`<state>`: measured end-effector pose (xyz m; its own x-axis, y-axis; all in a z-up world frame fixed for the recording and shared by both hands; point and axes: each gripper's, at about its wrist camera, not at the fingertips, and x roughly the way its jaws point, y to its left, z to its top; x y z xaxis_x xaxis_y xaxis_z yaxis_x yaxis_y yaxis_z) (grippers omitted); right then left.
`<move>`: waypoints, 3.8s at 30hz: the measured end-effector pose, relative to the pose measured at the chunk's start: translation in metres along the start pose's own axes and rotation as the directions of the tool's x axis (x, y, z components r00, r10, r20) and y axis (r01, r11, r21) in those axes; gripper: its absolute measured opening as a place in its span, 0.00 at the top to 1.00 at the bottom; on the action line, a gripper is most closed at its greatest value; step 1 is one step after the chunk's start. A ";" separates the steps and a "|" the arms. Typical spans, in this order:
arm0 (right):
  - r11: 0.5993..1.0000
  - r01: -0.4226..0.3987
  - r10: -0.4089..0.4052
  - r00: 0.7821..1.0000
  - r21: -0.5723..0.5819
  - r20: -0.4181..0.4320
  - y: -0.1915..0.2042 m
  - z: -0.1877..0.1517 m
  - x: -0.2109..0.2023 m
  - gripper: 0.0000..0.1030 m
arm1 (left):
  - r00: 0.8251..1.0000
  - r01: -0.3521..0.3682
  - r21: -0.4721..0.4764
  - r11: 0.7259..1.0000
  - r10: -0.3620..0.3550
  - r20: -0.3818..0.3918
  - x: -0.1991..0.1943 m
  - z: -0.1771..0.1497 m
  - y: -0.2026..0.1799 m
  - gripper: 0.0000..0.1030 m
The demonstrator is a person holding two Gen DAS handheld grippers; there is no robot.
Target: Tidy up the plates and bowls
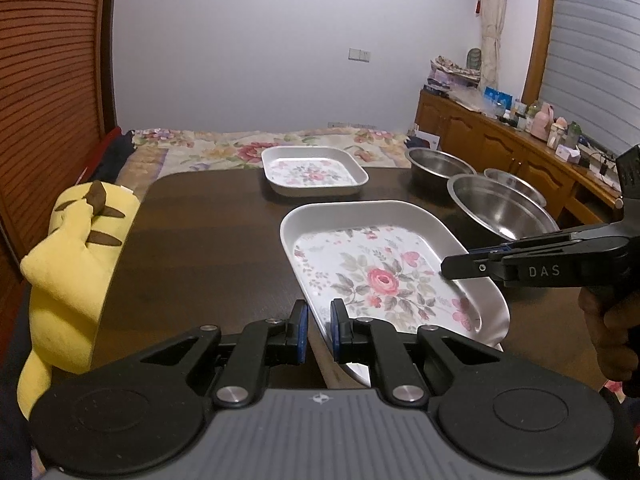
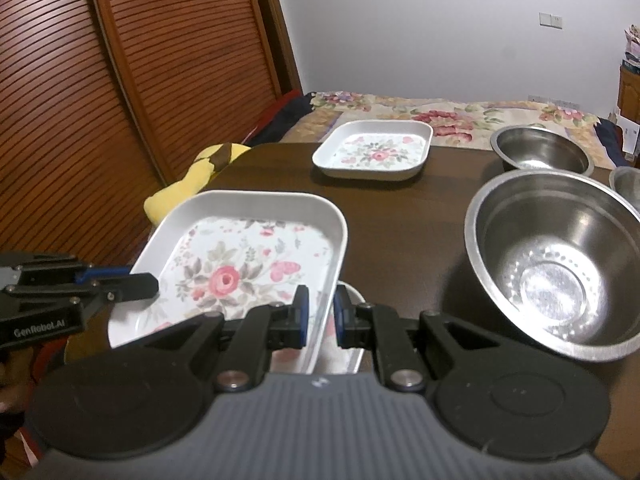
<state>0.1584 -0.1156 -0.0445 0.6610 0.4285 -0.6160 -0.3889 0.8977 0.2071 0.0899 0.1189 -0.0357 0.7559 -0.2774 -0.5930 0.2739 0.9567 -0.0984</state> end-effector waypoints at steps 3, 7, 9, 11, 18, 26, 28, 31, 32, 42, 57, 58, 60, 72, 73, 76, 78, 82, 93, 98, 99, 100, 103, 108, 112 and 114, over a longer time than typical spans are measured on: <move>1.000 0.002 -0.002 1.000 0.009 -0.004 -0.002 -0.004 0.000 0.86 | 1.000 0.004 0.001 1.000 -0.004 -0.012 0.003 -0.004 -0.002 0.88; 1.000 0.009 -0.009 1.000 0.003 -0.009 -0.003 -0.009 -0.002 0.86 | 1.000 0.008 -0.002 1.000 -0.008 -0.025 0.006 -0.008 -0.003 0.88; 1.000 0.011 -0.011 1.000 -0.001 -0.011 -0.002 -0.012 -0.001 0.86 | 1.000 0.005 -0.002 1.000 -0.005 -0.029 0.006 -0.010 -0.003 0.88; 1.000 0.011 -0.011 1.000 0.000 -0.013 -0.001 -0.014 0.000 0.86 | 0.999 0.000 0.003 1.000 0.000 -0.033 0.007 -0.012 -0.004 0.88; 1.000 0.018 -0.018 1.000 -0.001 -0.019 -0.001 -0.026 0.001 0.86 | 0.998 -0.009 0.007 1.000 0.009 -0.055 0.015 -0.018 -0.005 0.88; 1.000 0.031 -0.031 0.999 -0.002 0.010 0.002 -0.032 -0.005 0.86 | 0.998 -0.011 0.014 1.000 0.012 -0.067 0.019 -0.023 -0.006 0.88; 0.999 0.032 -0.032 0.999 0.002 0.018 0.001 -0.033 -0.007 0.86 | 0.998 -0.010 0.016 1.000 0.011 -0.069 0.021 -0.024 -0.007 0.88; 0.999 0.041 -0.041 0.999 -0.002 0.032 0.003 -0.036 -0.011 0.86 | 0.997 -0.011 0.026 1.000 0.013 -0.071 0.023 -0.025 -0.006 0.88; 0.999 0.042 -0.042 0.998 -0.002 0.036 0.003 -0.038 -0.012 0.86 | 0.998 -0.014 0.033 0.999 0.016 -0.068 0.023 -0.025 -0.006 0.88; 0.998 0.057 -0.057 0.996 0.002 0.068 0.000 -0.043 -0.015 0.86 | 0.997 -0.041 0.061 0.997 0.044 -0.061 0.025 -0.030 -0.013 0.87; 0.999 0.037 -0.040 0.995 0.034 0.095 -0.005 -0.053 -0.018 0.85 | 0.997 -0.047 0.039 0.998 0.049 -0.052 0.028 -0.033 -0.012 0.80; 0.999 0.038 -0.041 0.995 0.034 0.096 -0.005 -0.053 -0.018 0.85 | 0.997 -0.047 0.039 0.998 0.049 -0.051 0.028 -0.034 -0.012 0.80; 0.999 0.036 -0.040 0.995 0.036 0.096 -0.005 -0.054 -0.018 0.85 | 0.998 -0.047 0.039 0.998 0.049 -0.050 0.028 -0.034 -0.012 0.80; 0.999 0.023 -0.026 0.997 0.037 0.072 -0.001 -0.062 -0.015 0.83 | 0.998 -0.053 0.035 0.998 0.055 -0.044 0.031 -0.032 -0.008 0.79; 0.999 0.021 -0.024 0.997 0.037 0.072 -0.001 -0.062 -0.015 0.83 | 0.997 -0.054 0.034 0.998 0.056 -0.045 0.032 -0.031 -0.007 0.79; 0.999 0.022 -0.024 0.997 0.036 0.077 -0.002 -0.062 -0.017 0.83 | 0.997 -0.053 0.029 0.998 0.055 -0.047 0.032 -0.029 -0.005 0.79; 0.999 0.026 -0.029 0.996 0.033 0.085 -0.002 -0.059 -0.019 0.83 | 0.997 -0.055 0.028 0.998 0.056 -0.045 0.032 -0.027 -0.005 0.79; 0.999 0.034 -0.037 0.993 0.024 0.109 -0.002 -0.053 -0.027 0.83 | 0.998 -0.055 0.020 0.998 0.055 -0.029 0.027 -0.023 -0.003 0.79; 0.995 0.101 -0.096 0.975 -0.016 0.200 -0.001 -0.018 -0.050 0.83 | 0.998 -0.060 0.015 0.998 0.059 0.038 0.013 0.003 0.000 0.79; 0.992 0.126 -0.115 0.967 -0.034 0.228 0.002 -0.005 -0.055 0.83 | 0.996 -0.064 0.020 0.998 0.063 0.063 0.009 0.015 -0.001 0.79; 0.991 0.130 -0.118 0.966 -0.037 0.231 0.004 -0.003 -0.053 0.83 | 0.996 -0.064 0.021 0.998 0.063 0.067 0.009 0.017 -0.001 0.79; 0.990 0.132 -0.119 0.965 -0.041 0.234 0.005 0.000 -0.053 0.83 | 0.995 -0.065 0.022 0.998 0.063 0.072 0.008 0.020 -0.002 0.79; 0.990 0.135 -0.119 0.962 -0.047 0.245 0.007 0.006 -0.054 0.83 | 0.994 -0.070 0.031 0.997 0.067 0.084 0.008 0.026 -0.004 0.79; 0.992 0.122 -0.110 0.962 -0.030 0.248 0.007 0.017 -0.053 0.83 | 0.993 -0.076 0.040 0.996 0.072 0.097 0.008 0.035 -0.001 0.79; 0.992 0.124 -0.112 0.960 -0.031 0.255 0.009 0.027 -0.051 0.83 | 0.992 -0.077 0.026 0.997 0.074 0.103 0.010 0.042 0.006 0.79; 0.992 0.125 -0.112 0.960 -0.036 0.258 0.010 0.033 -0.048 0.83 | 0.992 -0.078 0.031 0.996 0.075 0.105 0.011 0.046 0.007 0.79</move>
<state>0.1436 -0.1238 0.0123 0.8433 0.3373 -0.4183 -0.3258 0.9400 0.1012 0.1276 0.1186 -0.0064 0.8325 -0.2128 -0.5116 0.2320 0.9723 -0.0269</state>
